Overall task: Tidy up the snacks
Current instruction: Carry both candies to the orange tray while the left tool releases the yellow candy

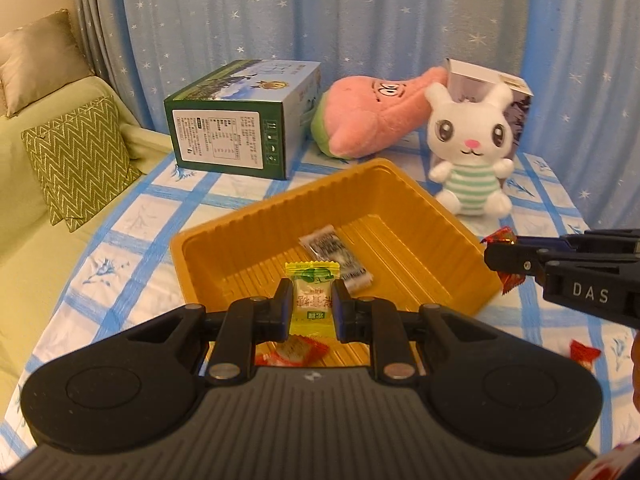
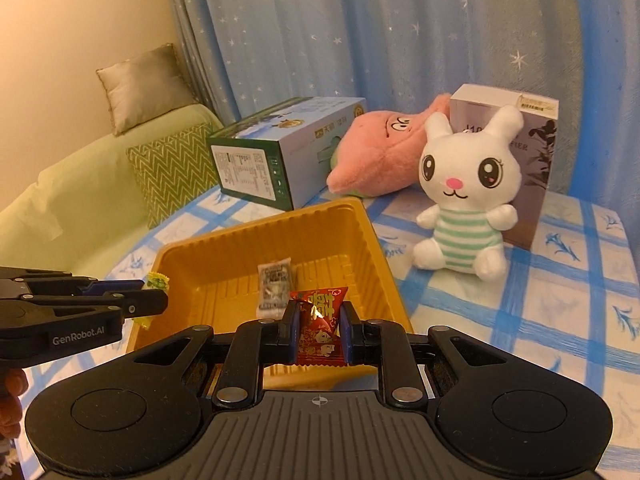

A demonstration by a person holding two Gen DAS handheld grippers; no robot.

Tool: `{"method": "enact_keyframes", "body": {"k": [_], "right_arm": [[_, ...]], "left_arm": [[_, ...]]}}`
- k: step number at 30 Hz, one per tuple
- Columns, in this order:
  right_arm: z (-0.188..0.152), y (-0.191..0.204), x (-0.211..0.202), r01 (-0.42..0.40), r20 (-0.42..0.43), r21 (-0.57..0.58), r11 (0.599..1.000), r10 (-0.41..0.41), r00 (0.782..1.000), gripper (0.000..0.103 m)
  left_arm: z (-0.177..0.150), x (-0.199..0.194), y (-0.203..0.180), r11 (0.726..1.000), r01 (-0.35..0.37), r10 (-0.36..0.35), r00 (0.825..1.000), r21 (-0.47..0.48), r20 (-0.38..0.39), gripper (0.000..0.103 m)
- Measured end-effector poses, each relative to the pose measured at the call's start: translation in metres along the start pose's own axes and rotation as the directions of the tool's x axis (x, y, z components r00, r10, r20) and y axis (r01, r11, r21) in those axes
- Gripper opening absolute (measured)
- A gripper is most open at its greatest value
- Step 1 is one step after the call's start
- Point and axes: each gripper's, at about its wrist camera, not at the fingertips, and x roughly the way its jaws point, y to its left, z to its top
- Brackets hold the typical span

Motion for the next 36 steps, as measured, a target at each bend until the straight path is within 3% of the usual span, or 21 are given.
{"method": "enact_keyframes", "body": {"k": [20, 36], "right_arm": [[0.020, -0.009, 0.044, 0.021, -0.033, 0.015, 1.000, -0.021, 0.999, 0.021], [0.020, -0.011, 0.054, 0.023, -0.048, 0.016, 1.000, -0.022, 0.999, 0.021]], "left_arm": [[0.021, 0.061, 0.007, 0.999, -0.040, 0.040, 0.996, -0.006, -0.074, 0.019], [0.018, 0.067, 0.014, 0.999, -0.049, 0.047, 0.994, -0.022, -0.100, 0.023]]}}
